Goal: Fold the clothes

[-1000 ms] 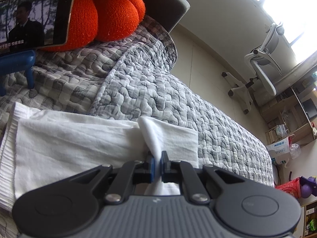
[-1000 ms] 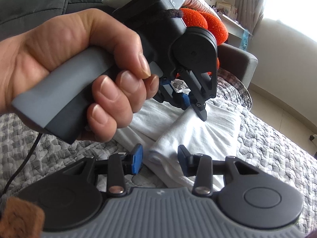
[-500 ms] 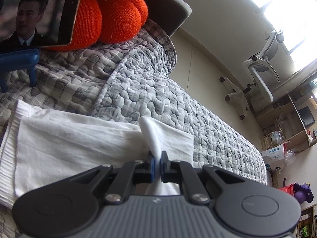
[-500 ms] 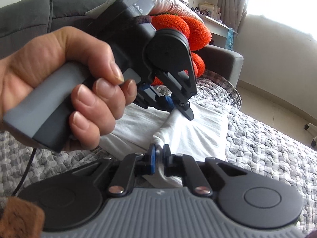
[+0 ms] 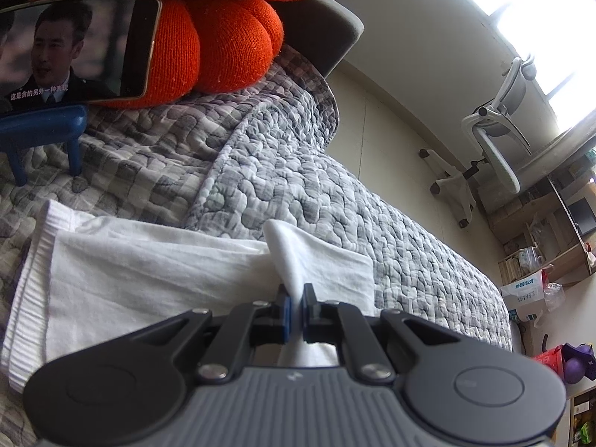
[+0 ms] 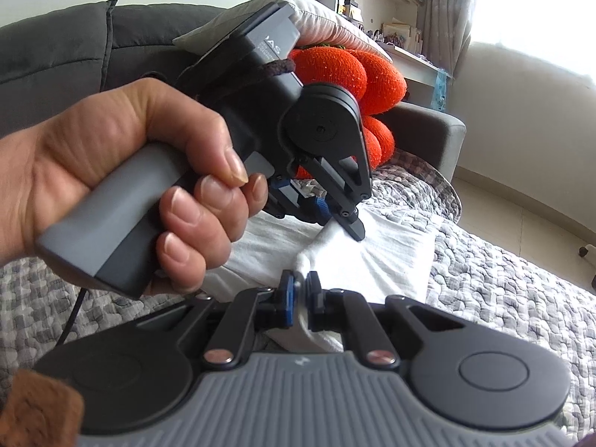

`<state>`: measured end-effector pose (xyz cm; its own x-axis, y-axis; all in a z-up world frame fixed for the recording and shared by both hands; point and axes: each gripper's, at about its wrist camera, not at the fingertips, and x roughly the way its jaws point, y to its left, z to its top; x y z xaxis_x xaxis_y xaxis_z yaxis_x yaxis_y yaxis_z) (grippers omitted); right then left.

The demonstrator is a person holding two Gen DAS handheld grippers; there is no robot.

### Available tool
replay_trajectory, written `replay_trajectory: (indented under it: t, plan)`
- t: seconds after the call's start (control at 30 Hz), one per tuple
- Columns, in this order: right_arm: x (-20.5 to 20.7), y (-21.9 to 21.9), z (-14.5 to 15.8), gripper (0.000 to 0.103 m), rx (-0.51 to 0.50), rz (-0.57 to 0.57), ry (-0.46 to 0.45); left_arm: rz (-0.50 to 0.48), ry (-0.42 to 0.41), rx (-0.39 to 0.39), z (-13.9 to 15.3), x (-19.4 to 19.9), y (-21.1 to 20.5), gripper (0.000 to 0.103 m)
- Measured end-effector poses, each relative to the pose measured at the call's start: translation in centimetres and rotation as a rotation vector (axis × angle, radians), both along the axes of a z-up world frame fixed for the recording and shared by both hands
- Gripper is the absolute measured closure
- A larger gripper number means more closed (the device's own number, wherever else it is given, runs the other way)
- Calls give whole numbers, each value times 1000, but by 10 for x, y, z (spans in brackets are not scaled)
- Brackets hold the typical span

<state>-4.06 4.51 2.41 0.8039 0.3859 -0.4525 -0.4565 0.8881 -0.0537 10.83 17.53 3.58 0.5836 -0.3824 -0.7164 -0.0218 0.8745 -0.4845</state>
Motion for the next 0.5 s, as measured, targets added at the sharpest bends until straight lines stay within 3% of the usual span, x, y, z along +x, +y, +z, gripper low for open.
replay_trajectory:
  t: [0.5]
  plan:
    - [13,49,2,97,129,66,61,96,-103,30,0,-19,77,98]
